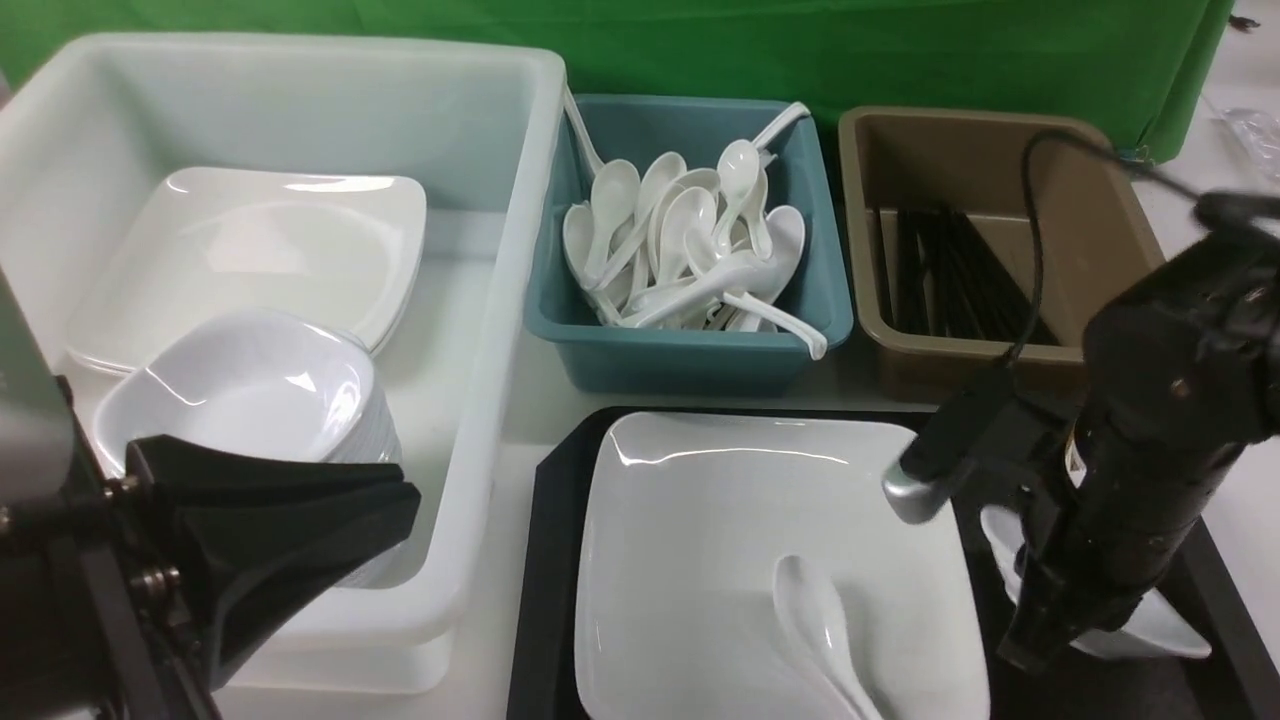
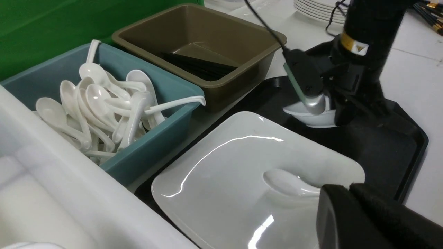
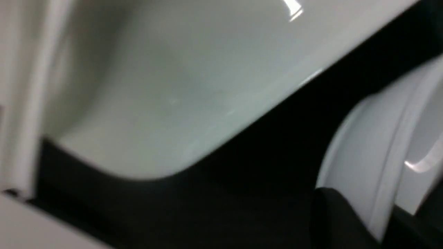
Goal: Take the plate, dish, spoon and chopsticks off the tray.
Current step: Use the right arm to grab a small plate from the dinner plate, then use the right arm to put the small plate into the large storage box on the left
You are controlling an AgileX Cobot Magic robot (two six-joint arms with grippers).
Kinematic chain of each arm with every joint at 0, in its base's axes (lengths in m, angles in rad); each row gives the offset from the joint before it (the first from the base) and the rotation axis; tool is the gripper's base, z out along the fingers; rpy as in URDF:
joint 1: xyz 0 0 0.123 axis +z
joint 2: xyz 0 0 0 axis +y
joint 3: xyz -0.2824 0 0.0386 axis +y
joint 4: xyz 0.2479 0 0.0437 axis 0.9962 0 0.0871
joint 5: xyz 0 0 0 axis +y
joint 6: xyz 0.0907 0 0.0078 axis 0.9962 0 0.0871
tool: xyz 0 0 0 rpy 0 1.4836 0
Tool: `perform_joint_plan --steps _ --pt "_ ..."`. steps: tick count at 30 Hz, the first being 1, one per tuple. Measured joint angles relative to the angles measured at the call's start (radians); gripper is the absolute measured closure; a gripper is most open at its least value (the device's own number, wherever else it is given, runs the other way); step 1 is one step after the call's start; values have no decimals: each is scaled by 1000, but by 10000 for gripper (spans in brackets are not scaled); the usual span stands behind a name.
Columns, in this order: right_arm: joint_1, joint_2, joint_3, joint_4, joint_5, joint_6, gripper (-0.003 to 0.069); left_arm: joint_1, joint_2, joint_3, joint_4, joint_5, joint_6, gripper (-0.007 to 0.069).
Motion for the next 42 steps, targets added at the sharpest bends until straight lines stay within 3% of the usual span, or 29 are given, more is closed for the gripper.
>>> perform_joint_plan --steps 5,7,10,17,21,30,34,35,37,40,42 --pt "193 -120 -210 6 6 78 596 0 -7 -26 147 5 -222 607" --pt "292 -109 -332 6 -46 30 596 0 -33 -88 342 85 -443 607" --pt "417 -4 -519 13 -175 -180 596 0 -107 -174 664 246 -719 607" --pt "531 267 -749 39 -327 -530 596 0 -290 -237 1073 558 -1032 607" --pt "536 457 -887 40 -336 -603 596 0 -379 -239 1103 636 -1064 607" --pt "536 617 -981 18 -344 -623 581 0 -419 -239 1079 660 -1050 607" --pt "536 617 -985 5 -309 -623 395 0 -419 -239 1014 634 -1013 607" --pt "536 618 -985 5 -306 -623 395 0 -419 -239 1010 634 -1013 607" --pt "536 593 -986 -6 -253 -622 242 0 -418 -239 956 591 -990 607" --pt "539 550 -986 -5 -162 -608 181 0 -405 -240 920 560 -970 607" --pt "546 472 -987 -4 -6 -530 163 0 -358 -240 889 528 -955 607"
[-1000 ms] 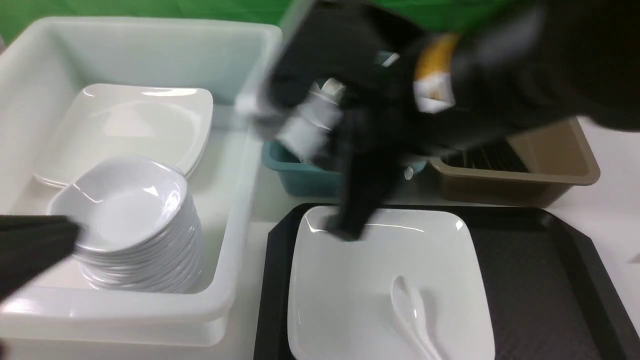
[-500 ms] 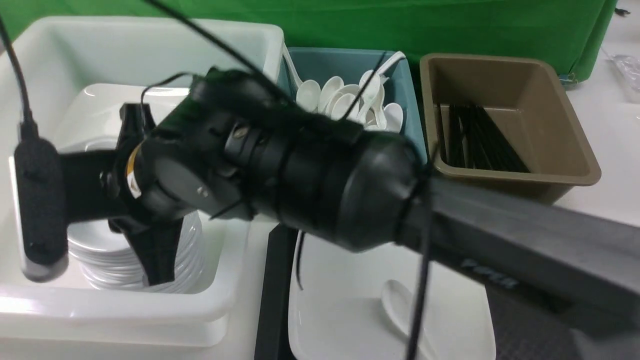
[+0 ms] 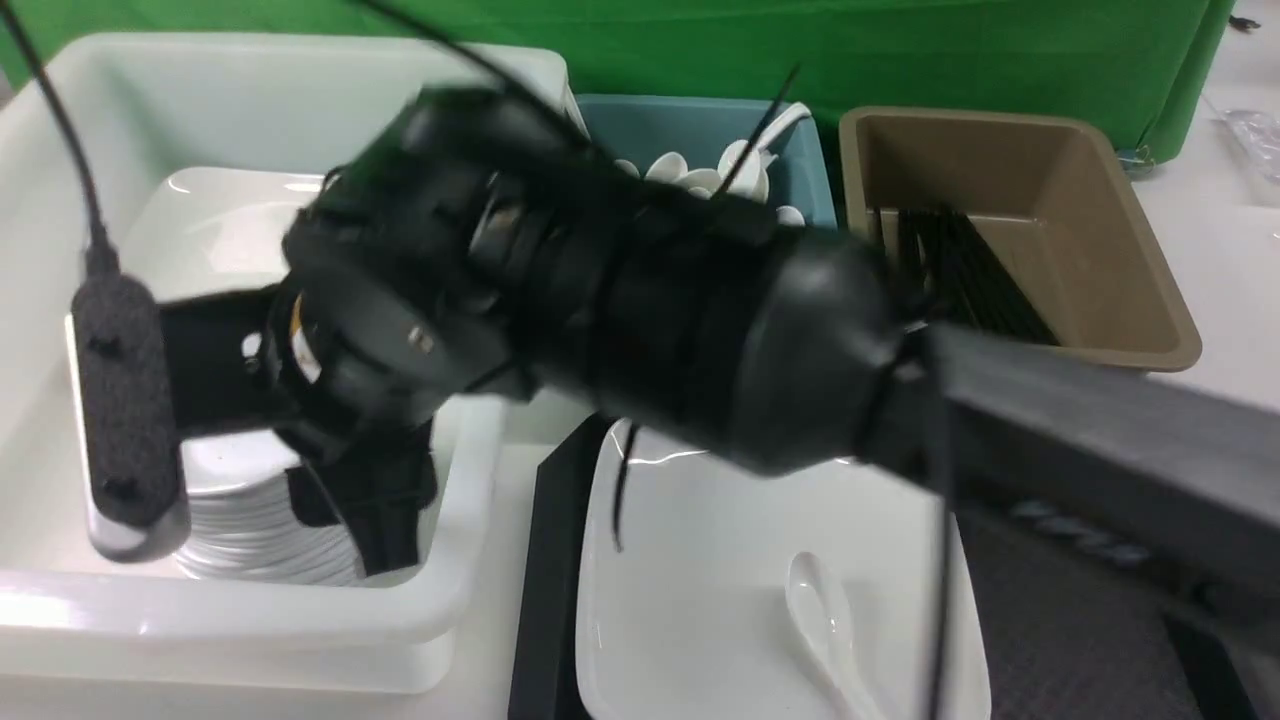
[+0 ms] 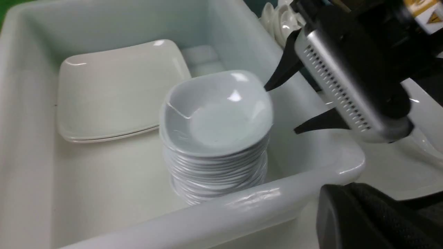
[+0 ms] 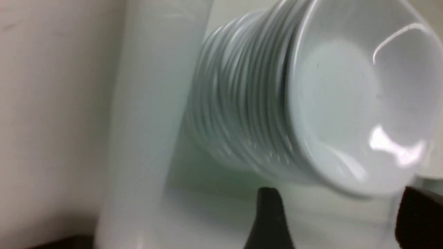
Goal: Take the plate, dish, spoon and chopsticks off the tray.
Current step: Use the right arm to put the small plate into the large storage box on the left, then use the left arm to grab a soup spoon from the plate
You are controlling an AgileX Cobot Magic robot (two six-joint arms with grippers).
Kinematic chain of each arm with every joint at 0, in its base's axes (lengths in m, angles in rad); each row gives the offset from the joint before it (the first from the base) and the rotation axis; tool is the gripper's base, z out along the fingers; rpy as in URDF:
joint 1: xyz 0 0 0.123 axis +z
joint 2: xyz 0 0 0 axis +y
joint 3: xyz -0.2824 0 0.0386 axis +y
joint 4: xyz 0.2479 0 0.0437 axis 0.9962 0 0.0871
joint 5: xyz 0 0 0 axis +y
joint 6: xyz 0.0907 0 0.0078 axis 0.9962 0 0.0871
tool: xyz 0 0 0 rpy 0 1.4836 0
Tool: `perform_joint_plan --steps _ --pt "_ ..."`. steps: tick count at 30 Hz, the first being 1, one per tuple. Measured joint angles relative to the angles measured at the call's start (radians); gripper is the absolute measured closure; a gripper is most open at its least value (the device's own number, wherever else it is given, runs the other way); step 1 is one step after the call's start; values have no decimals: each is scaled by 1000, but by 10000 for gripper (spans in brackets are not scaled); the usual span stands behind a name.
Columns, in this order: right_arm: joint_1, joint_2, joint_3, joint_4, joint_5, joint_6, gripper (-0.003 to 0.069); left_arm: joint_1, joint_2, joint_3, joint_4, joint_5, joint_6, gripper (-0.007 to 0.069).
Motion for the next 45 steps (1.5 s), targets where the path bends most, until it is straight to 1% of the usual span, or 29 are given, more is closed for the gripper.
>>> perform_joint_plan --steps 2,3,4,6,7,9,10,11,13,17,19,21,22,23,24,26,27,28,30,31,32,34,35,40,41,45 --pt "0 -45 -3 -3 105 59 180 0 40 0 -20 -15 13 607" --pt "0 -51 -4 -4 118 67 183 0 51 0 -23 -19 14 607" --pt "-7 -86 -6 -10 211 131 216 0 96 0 -47 -29 25 607" --pt "-26 -141 11 -15 216 280 299 0 182 0 -110 -49 70 607" --pt "-36 -155 21 -15 216 316 326 0 207 0 -139 -54 84 607" --pt "-63 -208 83 -17 216 416 419 0 285 0 -216 -75 137 607" --pt "-77 -233 120 -18 216 449 454 0 330 0 -250 -82 160 607" --pt "-98 -277 185 -20 215 492 499 0 382 0 -311 -92 198 607" --pt "-133 -356 303 -23 215 555 543 0 457 0 -366 -100 234 607" --pt "-204 -549 558 -25 214 659 561 0 607 0 -436 -149 274 607" --pt "-246 -692 718 -26 212 715 562 0 699 0 -481 -172 325 607" --pt "-266 -762 792 -26 206 738 562 0 734 0 -513 -183 341 607" --pt "-292 -853 884 -26 184 761 562 -9 827 -1 -580 -213 364 607" --pt "-292 -864 895 -26 184 763 561 -9 836 -1 -580 -217 366 607" --pt "-309 -940 964 -26 161 773 561 -39 905 -10 -600 -247 366 607" --pt "-331 -1063 1063 -32 139 788 559 -121 985 -34 -587 -288 320 615" --pt "-333 -1063 1063 -33 139 789 559 -130 992 -37 -583 -288 320 616" --pt "-339 -1142 1121 -47 133 806 559 -213 1057 -79 -537 -313 238 620" --pt "-342 -1202 1162 -66 133 826 557 -290 1108 -123 -475 -321 149 622" --pt "-343 -1243 1187 -81 134 839 554 -360 1160 -166 -407 -321 53 623" --pt "-343 -1255 1193 -85 136 842 554 -370 1167 -182 -398 -319 39 623" --pt "-343 -1322 1219 -105 153 853 552 -468 1260 -289 -310 -287 -108 624" --pt "-343 -1350 1222 -108 163 858 551 -494 1298 -338 -295 -264 -141 620" --pt "-344 -1425 1223 -112 178 854 543 -536 1402 -462 -305 -214 -195 589" --pt "-344 -1450 1223 -112 181 836 540 -540 1445 -503 -327 -197 -211 553" --pt "-344 -1478 1223 -112 183 806 533 -539 1526 -556 -330 -158 -247 456"
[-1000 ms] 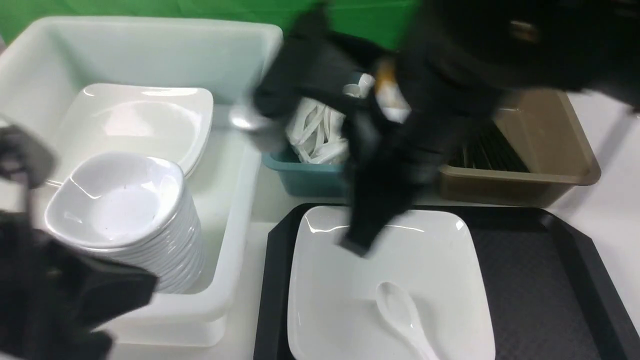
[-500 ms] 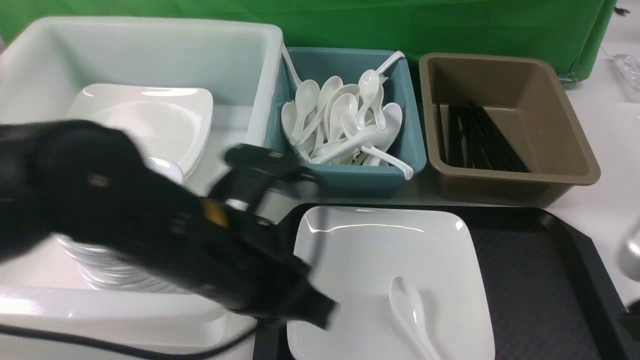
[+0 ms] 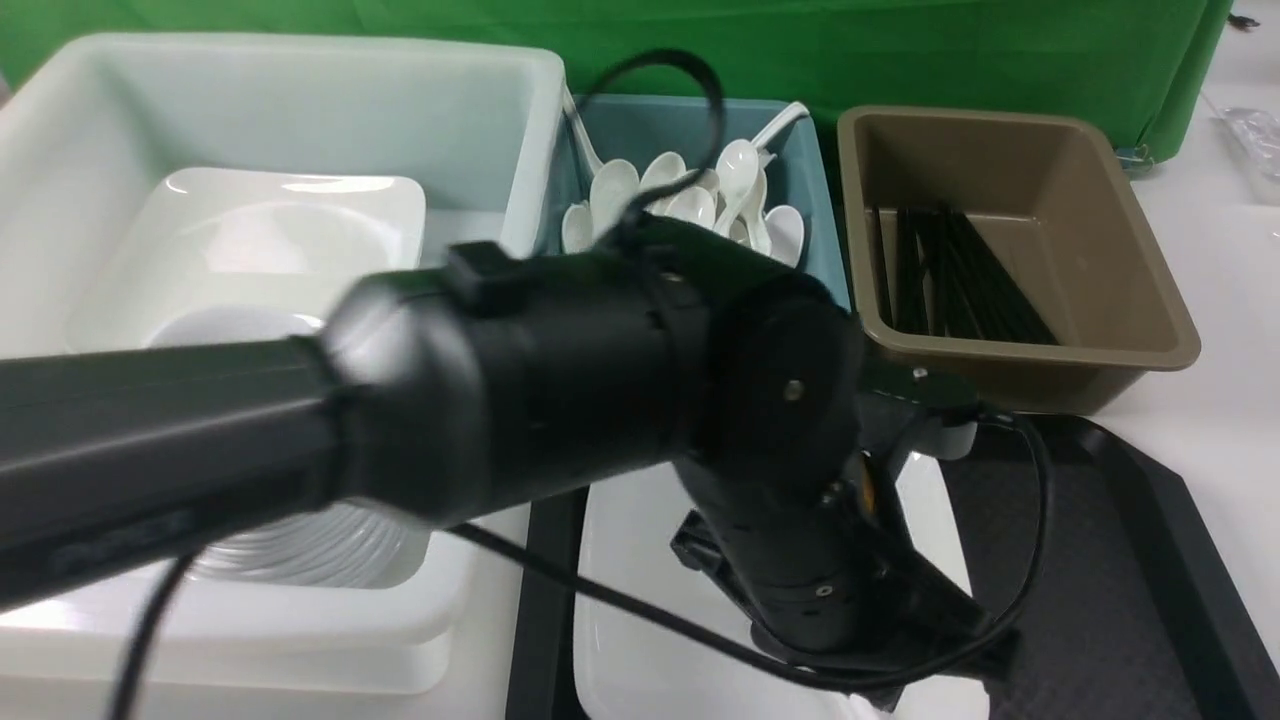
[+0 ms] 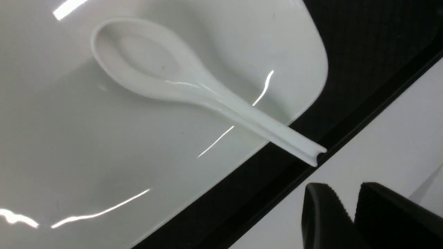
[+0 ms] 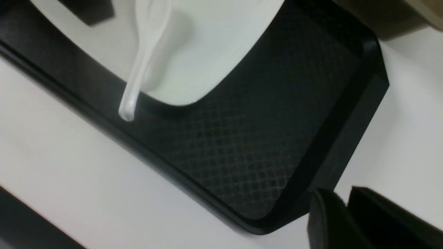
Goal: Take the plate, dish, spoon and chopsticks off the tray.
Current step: Use the left arm to grab a soup spoon from the plate
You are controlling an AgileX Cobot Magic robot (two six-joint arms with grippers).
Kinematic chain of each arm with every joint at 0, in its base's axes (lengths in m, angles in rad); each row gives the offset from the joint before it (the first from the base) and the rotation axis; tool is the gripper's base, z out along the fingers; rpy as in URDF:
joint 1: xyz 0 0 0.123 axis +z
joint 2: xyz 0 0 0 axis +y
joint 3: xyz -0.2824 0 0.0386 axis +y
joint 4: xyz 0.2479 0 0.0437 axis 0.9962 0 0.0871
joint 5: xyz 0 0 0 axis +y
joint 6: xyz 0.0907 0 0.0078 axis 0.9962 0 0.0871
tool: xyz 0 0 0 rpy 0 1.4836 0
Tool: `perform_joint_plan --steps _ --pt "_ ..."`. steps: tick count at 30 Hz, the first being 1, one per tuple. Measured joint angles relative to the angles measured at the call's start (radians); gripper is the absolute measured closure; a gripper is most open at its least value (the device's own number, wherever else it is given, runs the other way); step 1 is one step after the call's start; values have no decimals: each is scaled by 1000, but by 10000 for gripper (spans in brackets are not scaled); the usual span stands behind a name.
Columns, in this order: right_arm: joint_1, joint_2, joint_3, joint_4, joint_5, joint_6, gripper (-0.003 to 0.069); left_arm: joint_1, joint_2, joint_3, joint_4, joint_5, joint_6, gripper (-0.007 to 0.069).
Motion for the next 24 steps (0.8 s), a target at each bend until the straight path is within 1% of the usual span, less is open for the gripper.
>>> perform_joint_plan --steps 1,3,4,5,6,8,10,14,17,24 --pt "0 -1 0 0 0 0 532 0 14 -6 2 9 -14 435" --pt "0 -8 0 -1 0 -6 523 2 72 -21 6 43 -87 340" --pt "0 -8 0 -1 0 -7 522 2 72 -21 7 44 -93 340" --pt "0 -10 0 -1 0 -9 519 2 102 -24 10 47 -127 284" --pt "0 -10 0 -1 0 -9 518 2 109 -24 10 47 -130 270" --pt "0 -10 0 -1 0 -15 514 2 138 -24 11 37 -157 207" --pt "0 -10 0 -1 0 -16 510 6 158 -24 11 13 -175 166" --pt "0 -10 0 11 0 -17 502 27 186 -31 23 -26 -196 146" --pt "0 -10 1 15 0 -17 498 39 207 -36 37 -64 -202 146" --pt "0 -10 2 26 0 -18 498 45 237 -46 44 -81 -203 165"
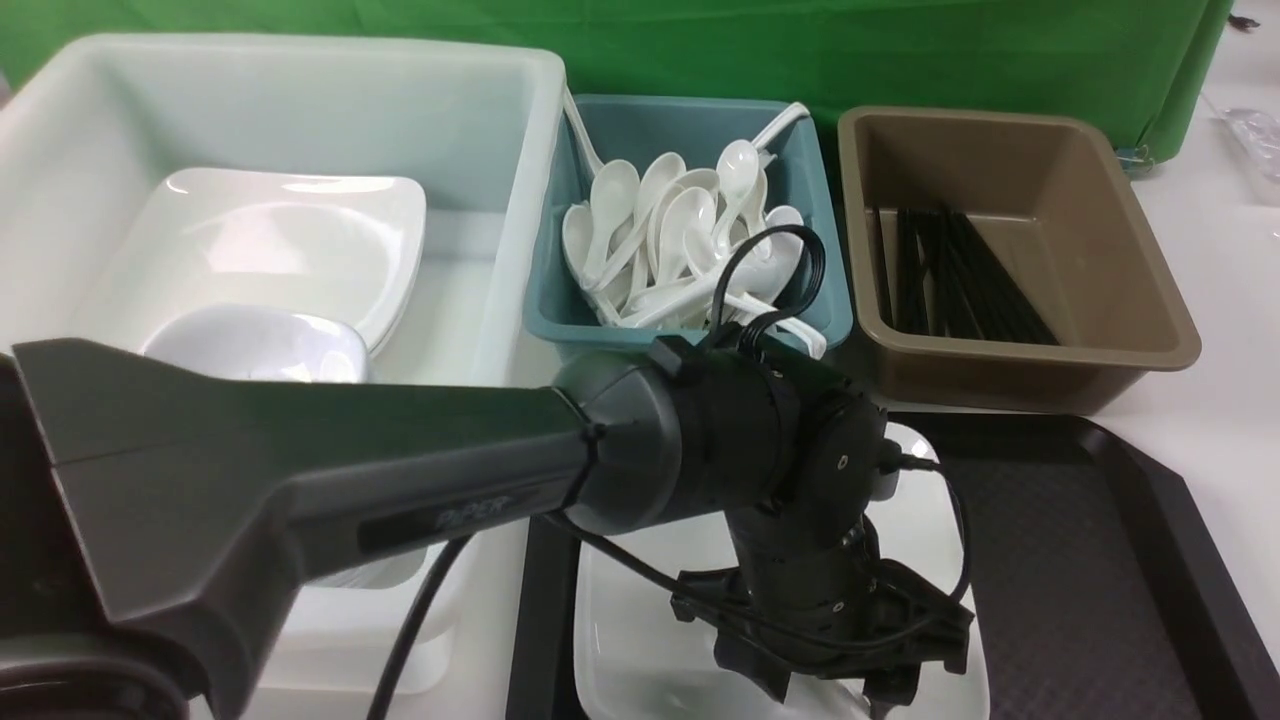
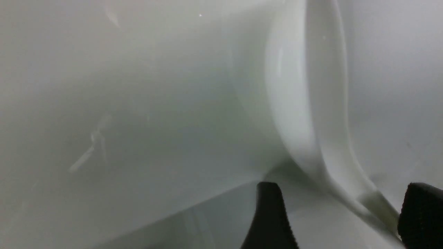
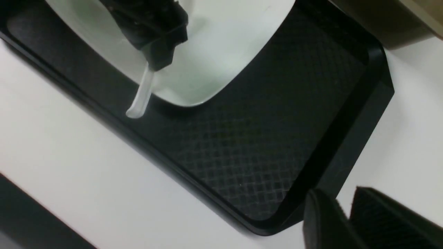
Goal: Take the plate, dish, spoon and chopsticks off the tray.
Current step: Use the left arm to grab a soup spoon from the plate, then use the left arm to put the soup spoon into the small storage box in the middle
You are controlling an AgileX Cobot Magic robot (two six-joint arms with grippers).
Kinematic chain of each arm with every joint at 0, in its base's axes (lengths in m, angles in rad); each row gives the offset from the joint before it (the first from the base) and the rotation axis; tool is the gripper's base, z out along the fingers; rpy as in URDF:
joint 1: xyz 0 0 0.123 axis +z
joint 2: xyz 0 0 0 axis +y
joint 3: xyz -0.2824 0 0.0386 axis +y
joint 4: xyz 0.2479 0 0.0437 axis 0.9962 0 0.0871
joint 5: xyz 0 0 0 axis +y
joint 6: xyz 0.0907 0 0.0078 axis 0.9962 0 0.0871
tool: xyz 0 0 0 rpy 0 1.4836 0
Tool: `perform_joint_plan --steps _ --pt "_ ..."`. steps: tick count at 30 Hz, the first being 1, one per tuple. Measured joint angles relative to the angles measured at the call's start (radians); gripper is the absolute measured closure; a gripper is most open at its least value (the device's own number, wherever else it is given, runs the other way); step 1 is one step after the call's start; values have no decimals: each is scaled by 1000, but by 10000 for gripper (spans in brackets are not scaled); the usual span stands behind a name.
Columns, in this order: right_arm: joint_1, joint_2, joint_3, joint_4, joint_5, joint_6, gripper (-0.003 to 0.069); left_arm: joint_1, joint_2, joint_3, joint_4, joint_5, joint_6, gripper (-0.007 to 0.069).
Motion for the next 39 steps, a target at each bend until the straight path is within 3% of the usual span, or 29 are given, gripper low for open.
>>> perform_joint_plan --steps 8,11,16,19,22,23,24,26,28,33,39 --pt "0 0 4 15 0 -6 491 1 9 -7 42 -39 26 261" --pt "0 0 4 16 0 -6 489 1 10 -7 41 -41 26 253" --pt "0 0 4 16 0 -6 485 1 17 -8 35 -54 27 164" --pt "0 0 4 16 0 -6 484 1 20 -8 34 -78 61 174" --pt "0 0 4 16 0 -10 482 1 21 -8 35 -91 83 273" --pt "0 -2 4 16 0 -16 481 1 21 -8 38 -91 89 354" --pt "0 -2 4 16 0 -16 481 1 21 -8 38 -91 92 379" --pt "0 -7 4 16 4 -16 480 1 21 -8 40 -93 113 501" --pt "0 -14 4 16 8 -16 480 1 19 -10 47 -91 131 560" --pt "0 -23 4 15 9 -16 475 1 -2 -61 104 -24 145 562" --pt "0 -22 4 -13 3 -16 468 14 -85 -232 314 28 159 562"
